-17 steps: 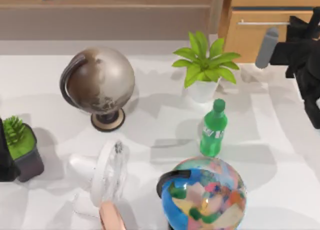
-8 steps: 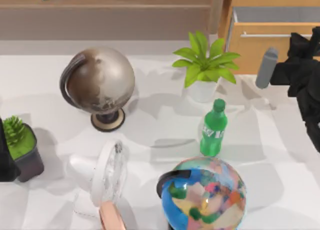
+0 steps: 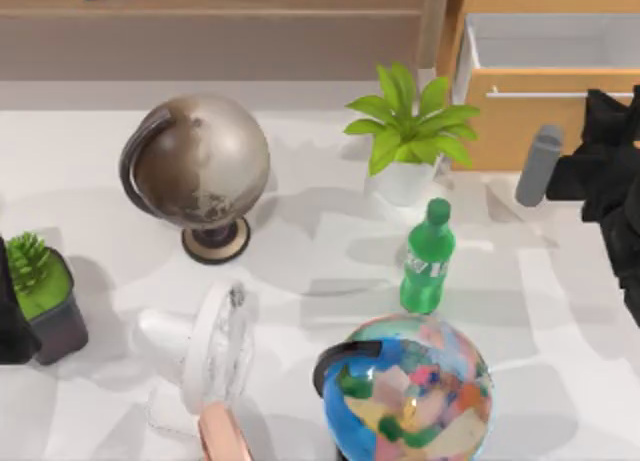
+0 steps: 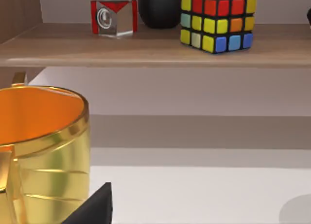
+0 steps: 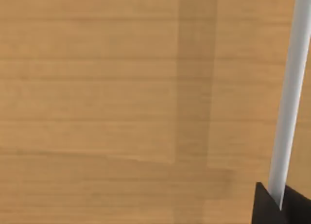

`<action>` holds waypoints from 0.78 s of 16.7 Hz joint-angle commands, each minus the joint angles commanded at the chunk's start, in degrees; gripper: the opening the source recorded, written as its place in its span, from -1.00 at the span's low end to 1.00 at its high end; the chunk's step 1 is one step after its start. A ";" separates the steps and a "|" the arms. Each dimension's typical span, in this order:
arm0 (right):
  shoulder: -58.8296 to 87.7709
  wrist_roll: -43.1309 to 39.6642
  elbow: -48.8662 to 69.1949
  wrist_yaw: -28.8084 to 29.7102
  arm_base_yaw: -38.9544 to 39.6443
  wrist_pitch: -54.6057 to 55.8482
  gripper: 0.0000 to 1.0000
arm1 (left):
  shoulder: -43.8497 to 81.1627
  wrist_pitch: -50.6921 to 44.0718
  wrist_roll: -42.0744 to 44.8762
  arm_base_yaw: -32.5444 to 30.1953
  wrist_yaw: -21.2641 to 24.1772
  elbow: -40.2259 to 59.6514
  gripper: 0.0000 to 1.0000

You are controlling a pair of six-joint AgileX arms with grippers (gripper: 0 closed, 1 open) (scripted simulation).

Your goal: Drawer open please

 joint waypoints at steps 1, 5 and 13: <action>-0.84 0.02 -2.25 0.47 0.31 1.35 -1.00 | 0.00 0.00 0.00 0.00 0.00 0.00 1.00; -2.59 -0.03 -6.53 1.51 0.95 4.17 -1.00 | 0.00 0.00 0.00 0.00 0.00 0.00 1.00; -3.95 -0.12 -12.49 2.90 3.02 8.56 -1.00 | 0.00 0.00 0.00 0.00 0.00 0.00 1.00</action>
